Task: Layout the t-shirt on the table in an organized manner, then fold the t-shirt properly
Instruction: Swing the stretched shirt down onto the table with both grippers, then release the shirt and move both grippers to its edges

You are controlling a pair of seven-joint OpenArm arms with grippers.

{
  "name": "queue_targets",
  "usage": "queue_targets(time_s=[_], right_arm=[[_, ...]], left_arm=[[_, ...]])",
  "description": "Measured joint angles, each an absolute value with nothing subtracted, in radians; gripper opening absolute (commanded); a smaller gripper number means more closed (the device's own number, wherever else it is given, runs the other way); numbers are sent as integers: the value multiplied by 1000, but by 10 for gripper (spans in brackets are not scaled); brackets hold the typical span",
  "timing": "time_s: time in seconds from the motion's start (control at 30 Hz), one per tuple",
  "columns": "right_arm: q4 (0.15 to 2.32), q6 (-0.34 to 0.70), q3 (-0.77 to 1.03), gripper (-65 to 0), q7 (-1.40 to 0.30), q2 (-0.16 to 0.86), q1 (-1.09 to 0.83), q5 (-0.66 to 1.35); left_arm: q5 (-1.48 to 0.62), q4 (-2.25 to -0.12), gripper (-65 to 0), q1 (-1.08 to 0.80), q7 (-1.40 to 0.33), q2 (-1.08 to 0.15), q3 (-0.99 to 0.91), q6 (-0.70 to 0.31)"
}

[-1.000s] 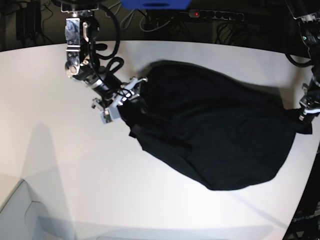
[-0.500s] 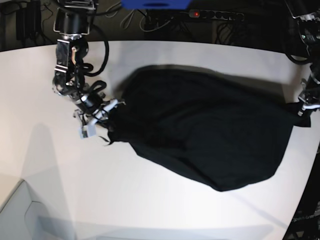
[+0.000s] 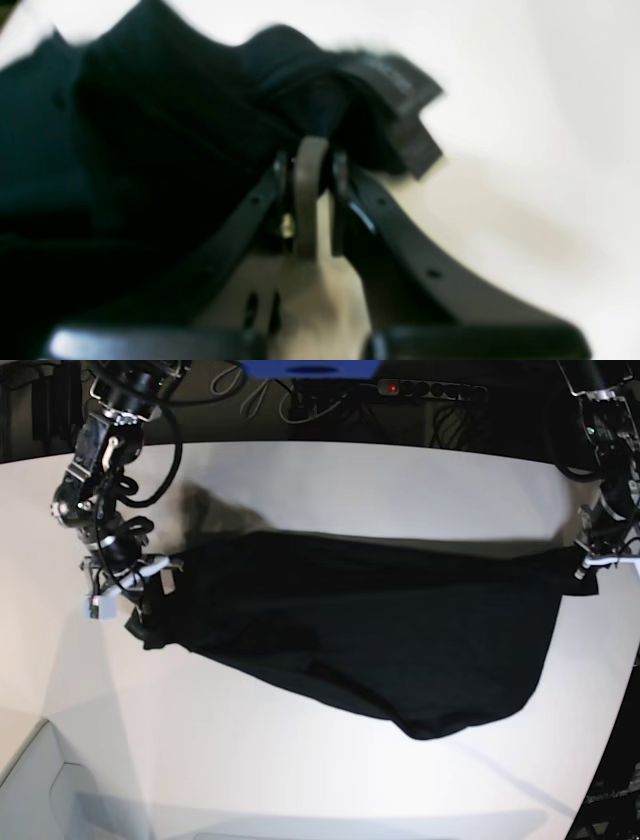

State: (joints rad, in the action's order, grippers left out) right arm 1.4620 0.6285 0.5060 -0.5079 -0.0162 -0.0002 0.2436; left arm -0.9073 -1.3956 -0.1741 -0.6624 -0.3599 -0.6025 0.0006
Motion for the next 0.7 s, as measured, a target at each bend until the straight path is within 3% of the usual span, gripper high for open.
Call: queue_targets(time_s=[0.13,0.27,0.43,0.6,0.7], right_arm=[[1462,623,493,-393,-516,-14,-31,242],[1471,625,519,-289,-512,-19,-38,248],[1529,617,678,-228,-512,-9,-56,242],[1613,620,718,-223,-512,-16,-52,247],[1655,684,704,-223,-517,-15,-55,242]], left_arm=[[-906,-1395,-646,-171,-653,-366,-551,1],[-906,-1396,-646,-171,-654,-362,-533,1],[-906,-1396,-646,-171,-654,-366,-534,3],[-906,-1397,-646,-172,-656,-363,-533,3],[-906,-1396,-646,-174,-656,-366,-533,4]])
